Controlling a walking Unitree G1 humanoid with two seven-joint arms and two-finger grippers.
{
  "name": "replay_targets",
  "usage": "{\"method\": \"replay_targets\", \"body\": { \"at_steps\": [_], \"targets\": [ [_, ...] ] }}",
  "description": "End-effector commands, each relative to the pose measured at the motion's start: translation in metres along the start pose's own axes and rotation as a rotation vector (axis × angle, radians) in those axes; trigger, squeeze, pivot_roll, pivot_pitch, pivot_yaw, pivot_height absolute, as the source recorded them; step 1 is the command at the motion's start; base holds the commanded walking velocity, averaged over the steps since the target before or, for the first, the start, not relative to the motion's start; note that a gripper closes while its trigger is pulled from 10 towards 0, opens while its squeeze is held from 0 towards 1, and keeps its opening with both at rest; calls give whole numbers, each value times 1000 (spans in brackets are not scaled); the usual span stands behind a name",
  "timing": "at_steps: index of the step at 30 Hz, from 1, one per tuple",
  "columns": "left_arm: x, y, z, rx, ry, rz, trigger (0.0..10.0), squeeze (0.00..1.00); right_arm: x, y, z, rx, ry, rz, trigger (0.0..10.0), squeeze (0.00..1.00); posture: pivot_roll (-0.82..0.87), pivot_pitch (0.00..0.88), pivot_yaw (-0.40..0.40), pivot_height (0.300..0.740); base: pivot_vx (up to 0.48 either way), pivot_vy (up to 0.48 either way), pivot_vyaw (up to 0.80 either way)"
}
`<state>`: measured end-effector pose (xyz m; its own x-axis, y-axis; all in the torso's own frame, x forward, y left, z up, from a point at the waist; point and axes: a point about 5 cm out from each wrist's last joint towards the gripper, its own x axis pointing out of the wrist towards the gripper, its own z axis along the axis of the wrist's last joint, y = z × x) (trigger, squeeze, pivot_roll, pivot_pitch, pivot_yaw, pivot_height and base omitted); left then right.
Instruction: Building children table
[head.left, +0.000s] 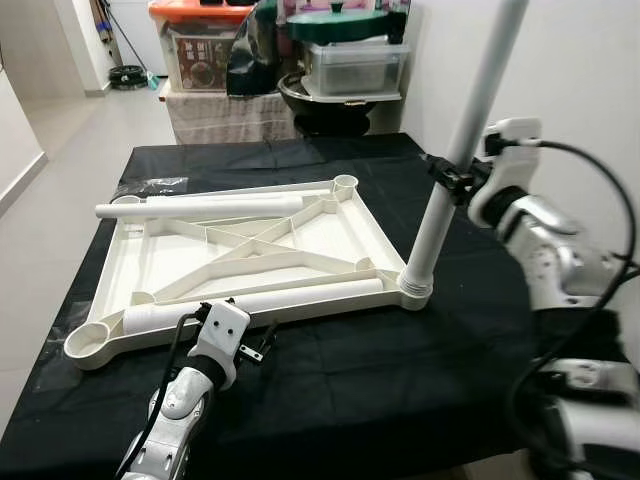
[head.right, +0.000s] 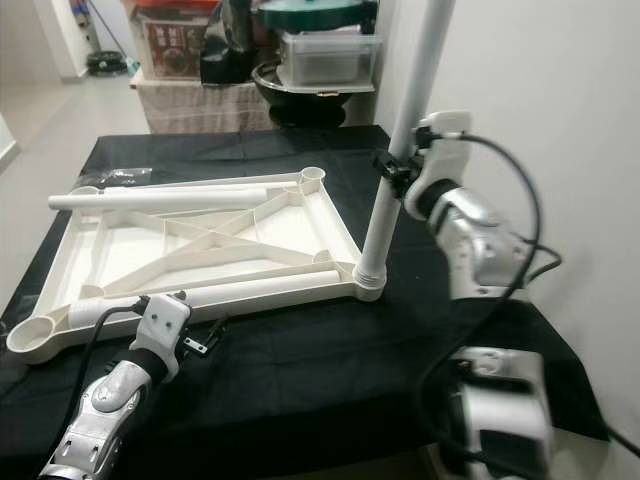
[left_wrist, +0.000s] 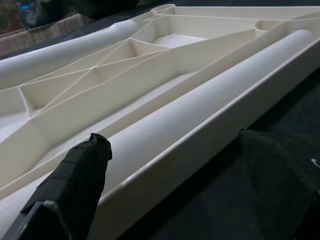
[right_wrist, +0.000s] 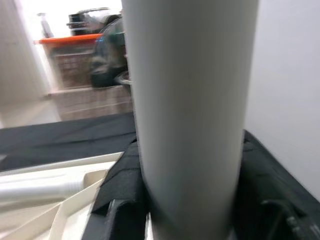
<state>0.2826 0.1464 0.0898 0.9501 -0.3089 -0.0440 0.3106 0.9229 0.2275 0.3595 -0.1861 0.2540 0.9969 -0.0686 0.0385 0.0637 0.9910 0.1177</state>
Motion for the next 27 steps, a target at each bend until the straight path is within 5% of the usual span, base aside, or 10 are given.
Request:
{"method": "replay_targets", "body": {
  "at_steps": [1, 2, 7, 8, 11, 12, 17, 24, 26, 27],
  "targets": [
    [0, 0, -3, 6, 21, -7, 10000, 0, -13, -9, -41, 54, 200, -161, 0, 0, -5, 0, -40, 740, 0, 0, 0],
    [1, 0, -3, 5, 20, -9, 10000, 0, -21, 7, -51, 62, 239, -126, 10000, 0, -8, 0, -38, 740, 0, 0, 0],
    [1, -1, -3, 4, 20, -13, 10000, 0, -25, 27, -45, 86, 196, 55, 10000, 8, -17, 0, -39, 740, 0, 0, 0],
    [1, -2, -4, 4, 21, -13, 10000, 0, -22, 25, -36, 102, 149, 105, 10000, 1000, -20, 0, -41, 740, 0, 0, 0],
    [2, -2, -3, 2, 19, -12, 10000, 0, -13, 18, -21, 136, 119, 209, 10000, 1000, -22, 0, -45, 740, 0, 0, 0],
    [2, -3, -3, 0, 17, -11, 10000, 0, -6, 9, -6, 132, 92, 335, 10000, 0, -24, 0, -48, 740, 0, 0, 0],
    [3, -5, -4, -8, 16, -10, 10000, 0, -12, -22, 34, 85, -34, 717, 10000, 0, -29, 0, -50, 740, 0, 0, 0],
    [2, -4, -4, -8, 17, -6, 10000, 0, -15, -45, 34, -13, -32, 748, 10000, 0, -26, 0, -54, 740, 0, 0, 0],
    [1, -3, -4, -8, 18, -3, 10000, 0, -16, -50, 32, -30, -19, 775, 7804, 0, -17, 0, -61, 740, 0, 0, 0],
    [1, -3, -5, -7, 19, -3, 10000, 0, -16, -53, 28, -35, -2, 786, 0, 0, -17, 0, -61, 740, 0, 0, 0]
  ]
}}
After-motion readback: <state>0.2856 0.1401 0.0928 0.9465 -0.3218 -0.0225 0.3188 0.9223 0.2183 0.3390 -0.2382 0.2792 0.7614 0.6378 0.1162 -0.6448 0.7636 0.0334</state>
